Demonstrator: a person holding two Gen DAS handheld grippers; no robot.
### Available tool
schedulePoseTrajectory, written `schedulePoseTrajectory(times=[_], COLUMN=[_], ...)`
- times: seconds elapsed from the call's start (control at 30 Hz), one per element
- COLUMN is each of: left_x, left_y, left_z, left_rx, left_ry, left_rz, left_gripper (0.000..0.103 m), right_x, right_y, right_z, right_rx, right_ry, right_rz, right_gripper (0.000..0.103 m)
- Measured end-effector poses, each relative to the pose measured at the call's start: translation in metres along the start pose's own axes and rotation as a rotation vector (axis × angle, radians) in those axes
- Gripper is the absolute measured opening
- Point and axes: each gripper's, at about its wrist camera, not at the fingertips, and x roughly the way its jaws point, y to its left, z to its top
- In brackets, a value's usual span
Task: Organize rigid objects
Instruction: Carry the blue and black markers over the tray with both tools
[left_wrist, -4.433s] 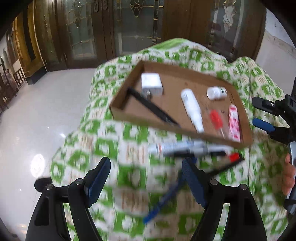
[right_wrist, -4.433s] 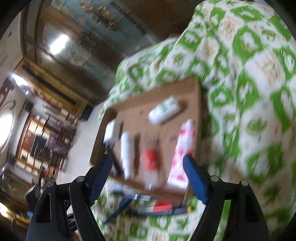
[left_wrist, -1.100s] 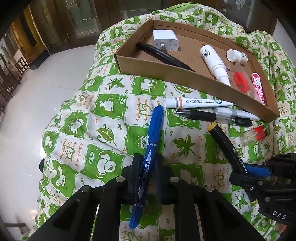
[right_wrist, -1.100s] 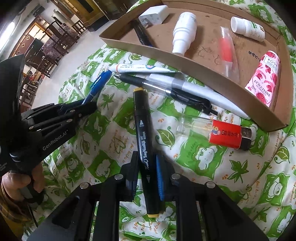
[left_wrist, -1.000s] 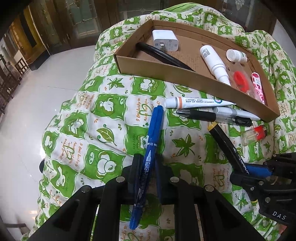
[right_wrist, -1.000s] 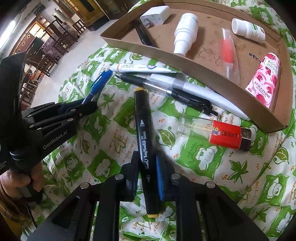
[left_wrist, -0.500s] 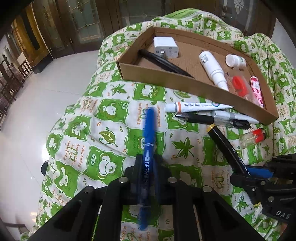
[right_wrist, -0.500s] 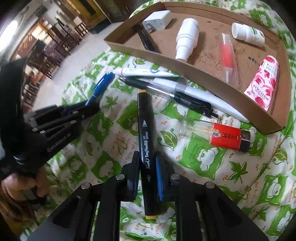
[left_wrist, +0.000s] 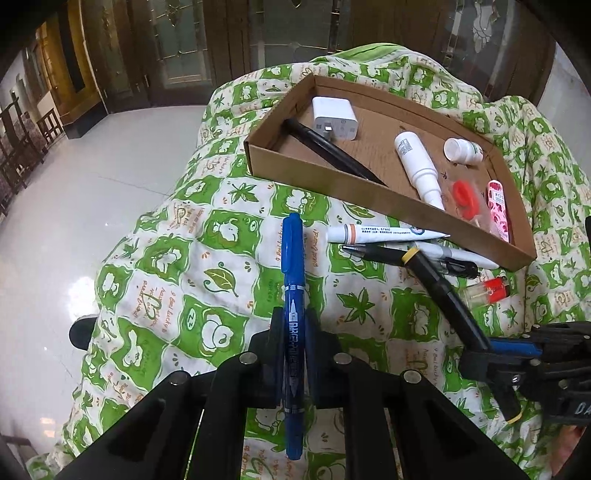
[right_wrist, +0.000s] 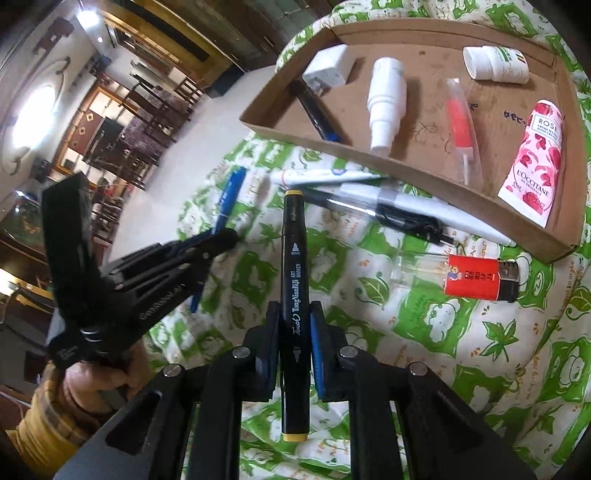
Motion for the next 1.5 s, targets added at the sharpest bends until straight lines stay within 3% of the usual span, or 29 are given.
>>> schedulePoseTrajectory(times=[0.2,0.37,0.63,0.93,1.5], left_x=[-0.002,-0.002,-0.015,-0.035,0.012], left_y=[0.001,0.0,-0.009,-0.037,-0.071], left_z=[-0.001,-0.001,0.011,0.057,0.11], left_rx=[-0.006,-0.005,0.008,0.031,0.087], left_ry=[0.0,0.001,-0.019,-0.061,0.015], left_rz=[-0.005,-0.011,-0.041,-0.103,-0.065], left_gripper=[0.009,0.009,0.009,0.009,0.009], right_x=[-0.038,-0.065,-0.071,-0.082,-0.074], right_y=[-0.008,-0.036,-0.055,-0.075,-0.089], right_z=[0.009,0.015,0.02,0.026,0.056], right_rx=[0.042,0.141,0.214,0.27,0.269], right_ry=[-0.129,-0.223,-0.24,-0.268,-0.228], right_rz=[0.069,0.027,-0.024,-0.058,-0.092], right_gripper=[0.014,0.014,0.014,0.015,0.014])
